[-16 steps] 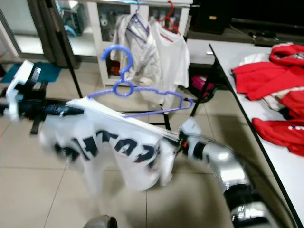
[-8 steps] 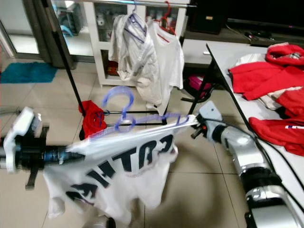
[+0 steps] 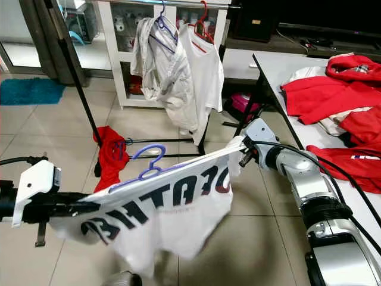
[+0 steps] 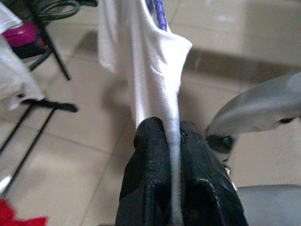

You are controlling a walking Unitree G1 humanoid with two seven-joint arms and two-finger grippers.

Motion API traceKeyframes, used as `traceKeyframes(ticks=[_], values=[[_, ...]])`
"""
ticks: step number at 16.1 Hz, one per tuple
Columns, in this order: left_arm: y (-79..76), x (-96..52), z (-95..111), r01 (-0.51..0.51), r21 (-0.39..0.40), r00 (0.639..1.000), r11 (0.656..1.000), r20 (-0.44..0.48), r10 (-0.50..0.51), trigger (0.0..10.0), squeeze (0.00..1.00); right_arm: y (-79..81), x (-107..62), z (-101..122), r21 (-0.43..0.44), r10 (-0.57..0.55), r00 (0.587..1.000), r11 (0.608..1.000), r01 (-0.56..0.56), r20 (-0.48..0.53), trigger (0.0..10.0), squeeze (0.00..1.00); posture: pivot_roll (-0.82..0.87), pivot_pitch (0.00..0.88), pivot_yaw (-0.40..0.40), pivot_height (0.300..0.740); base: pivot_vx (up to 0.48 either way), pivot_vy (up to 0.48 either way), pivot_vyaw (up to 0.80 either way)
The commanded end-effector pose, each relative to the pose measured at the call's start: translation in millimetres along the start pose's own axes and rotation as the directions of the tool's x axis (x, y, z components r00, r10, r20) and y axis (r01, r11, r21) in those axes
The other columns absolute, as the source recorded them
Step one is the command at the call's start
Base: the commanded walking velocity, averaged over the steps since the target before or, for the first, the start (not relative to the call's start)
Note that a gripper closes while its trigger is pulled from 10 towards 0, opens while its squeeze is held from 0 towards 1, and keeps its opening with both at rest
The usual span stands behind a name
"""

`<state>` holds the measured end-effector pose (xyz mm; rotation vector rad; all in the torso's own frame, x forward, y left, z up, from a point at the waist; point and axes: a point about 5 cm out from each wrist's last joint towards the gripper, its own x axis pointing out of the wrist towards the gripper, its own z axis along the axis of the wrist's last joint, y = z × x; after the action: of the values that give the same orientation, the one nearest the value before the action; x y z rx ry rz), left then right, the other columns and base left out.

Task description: Hang hanger

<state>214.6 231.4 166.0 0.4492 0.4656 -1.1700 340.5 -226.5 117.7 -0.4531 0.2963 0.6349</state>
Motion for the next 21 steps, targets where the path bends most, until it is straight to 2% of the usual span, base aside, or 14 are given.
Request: traceKeyframes(ticks=[1, 2, 3, 5, 6, 7, 10, 12, 13, 14, 15, 18, 19, 21], values=[[10.5, -11.7, -14, -0.091, -0.01, 0.99, 0.996, -0.111, 0.089, 0.0, 0.0, -36.3, -29.9, -6, -0.009, -0.146, 0.987, 0.989, 0.146, -0.063, 0.0, 0.0, -0.01, 0.0, -0.055, 0.74, 0.0, 0.0, 0.0], [17.8, 0.4, -2, -0.133, 0.04, 0.99, 0.99, -0.037, 0.135, 0.0, 0.0, -19.7, -19.3, 9, -0.064, -0.045, 0.999, 0.997, 0.044, -0.01, 0.0, 0.0, -0.01, 0.0, -0.055, 0.74, 0.0, 0.0, 0.0], [17.1, 3.5, 0, -0.125, 0.044, 0.992, 0.991, -0.022, 0.126, 0.0, 0.0, -15.6, -17.1, 13, -0.07, -0.022, 1.0, 0.997, 0.022, 0.005, 0.0, 0.0, -0.01, 0.0, -0.055, 0.74, 0.0, 0.0, 0.0], [7.6, 20.6, 4, -0.029, 0.074, 0.999, 0.997, 0.014, 0.028, 0.0, 0.0, 3.7, -3.5, 29, -0.111, 0.094, 0.994, 0.99, -0.088, 0.047, 0.0, 0.0, -0.02, 0.0, -0.05, 0.74, 0.0, 0.0, 0.0], [7.7, 25.1, 1, -0.005, 0.09, 1.0, 0.996, -0.01, 0.005, 0.0, 0.0, 7.9, 1.9, 34, -0.142, 0.14, 0.989, 0.981, -0.133, 0.039, 3.4, 0.0, -0.02, 0.0, -0.051, 0.74, 0.0, 0.0, 0.0], [13.4, 24.3, -2, -0.023, 0.098, 0.999, 0.995, -0.038, 0.027, 0.0, 0.0, 8.7, 2.8, 37, -0.171, 0.165, 0.986, 0.973, -0.158, 0.024, 10.0, 0.0, -0.01, 0.0, -0.06, 0.74, 0.0, 0.0, 0.0], [27.3, 16.5, -12, -0.093, 0.101, 0.989, 0.991, -0.108, 0.104, 0.0, 0.0, 17.0, 1.2, 46, -0.212, 0.219, 0.976, 0.954, -0.211, 0.016, 10.0, 0.0, -0.02, 0.0, -0.065, 0.74, 0.0, 0.0, 0.0], [26.6, 18.0, -12, -0.076, 0.108, 0.99, 0.991, -0.113, 0.088, 0.0, 0.0, 20.9, 2.5, 47, -0.217, 0.233, 0.972, 0.95, -0.224, 0.016, 10.0, 0.0, -0.02, 0.0, -0.065, 0.74, 0.0, 0.0, 0.0], [26.6, 20.8, -12, -0.07, 0.108, 0.991, 0.992, -0.106, 0.081, 0.0, 0.0, 23.3, 3.5, 47, -0.222, 0.245, 0.969, 0.946, -0.236, 0.011, 10.0, 0.04, -0.02, 0.0, -0.066, 0.74, 0.0, 0.0, 0.0], [27.3, 23.0, -12, -0.069, 0.11, 0.991, 0.992, -0.103, 0.08, 0.0, 0.0, 25.6, 3.9, 48, -0.222, 0.254, 0.967, 0.944, -0.245, 0.013, 10.0, 0.63, -0.02, 0.0, -0.066, 0.74, 0.0, 0.0, 0.0], [28.6, 24.3, -12, -0.072, 0.111, 0.992, 0.991, -0.1, 0.084, 0.0, 0.0, 28.4, 3.8, 51, -0.22, 0.264, 0.964, 0.942, -0.253, 0.019, 10.0, 0.99, -0.02, 0.0, -0.066, 0.74, 0.0, 0.0, 0.0], [36.6, 23.5, -15, -0.131, 0.106, 0.984, 0.986, -0.109, 0.142, 0.0, 0.0, 35.7, 0.2, 54, -0.227, 0.297, 0.955, 0.931, -0.285, 0.019, 10.0, 1.0, -0.03, 0.0, -0.068, 0.74, 0.0, 0.0, 0.0], [43.5, 20.6, -17, -0.177, 0.108, 0.974, 0.978, -0.125, 0.19, 0.0, 0.0, 40.3, -3.5, 53, -0.227, 0.309, 0.951, 0.928, -0.297, 0.017, 10.0, 1.0, -0.03, 0.0, -0.068, 0.74, 0.0, 0.0, 0.0], [48.3, 17.5, -18, -0.198, 0.109, 0.969, 0.974, -0.131, 0.211, 0.0, 0.0, 46.6, -7.2, 51, -0.219, 0.324, 0.946, 0.924, -0.314, 0.011, 10.0, 1.0, -0.03, 0.0, -0.068, 0.74, 0.0, 0.0, 0.0]])
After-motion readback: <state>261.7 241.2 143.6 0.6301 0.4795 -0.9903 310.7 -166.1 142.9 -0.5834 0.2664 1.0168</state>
